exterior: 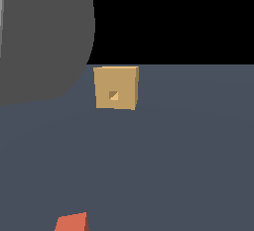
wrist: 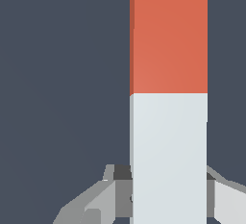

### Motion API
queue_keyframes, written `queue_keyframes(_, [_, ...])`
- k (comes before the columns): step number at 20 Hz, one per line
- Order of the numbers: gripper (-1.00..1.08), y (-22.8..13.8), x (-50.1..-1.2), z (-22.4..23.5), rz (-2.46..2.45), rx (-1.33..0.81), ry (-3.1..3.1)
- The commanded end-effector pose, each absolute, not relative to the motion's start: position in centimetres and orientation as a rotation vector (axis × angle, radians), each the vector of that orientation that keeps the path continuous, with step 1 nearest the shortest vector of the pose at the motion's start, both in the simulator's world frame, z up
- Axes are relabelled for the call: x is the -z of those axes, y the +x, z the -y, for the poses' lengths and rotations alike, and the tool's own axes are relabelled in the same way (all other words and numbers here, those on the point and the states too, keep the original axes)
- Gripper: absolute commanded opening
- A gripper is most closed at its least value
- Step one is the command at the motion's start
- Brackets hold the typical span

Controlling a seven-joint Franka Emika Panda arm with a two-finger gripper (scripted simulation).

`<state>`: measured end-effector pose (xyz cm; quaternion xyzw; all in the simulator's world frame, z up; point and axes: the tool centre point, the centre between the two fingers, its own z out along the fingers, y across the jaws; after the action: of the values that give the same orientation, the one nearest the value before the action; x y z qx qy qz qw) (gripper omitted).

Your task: Insert the peg into the horizontal hole in a box.

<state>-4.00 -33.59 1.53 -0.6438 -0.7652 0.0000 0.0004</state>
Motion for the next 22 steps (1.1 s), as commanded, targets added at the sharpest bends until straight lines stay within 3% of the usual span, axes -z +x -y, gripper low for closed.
queue_keyframes(1, [-1.00,-4.0,-1.5,33.6,2.404,0.000,-2.023])
queue_keyframes(13, [-1.00,-4.1,-1.6,33.2,2.400,0.000,-2.026])
queue_keyframes(22, [-1.00,-5.1,-1.9,30.0,2.374,0.000,-2.057])
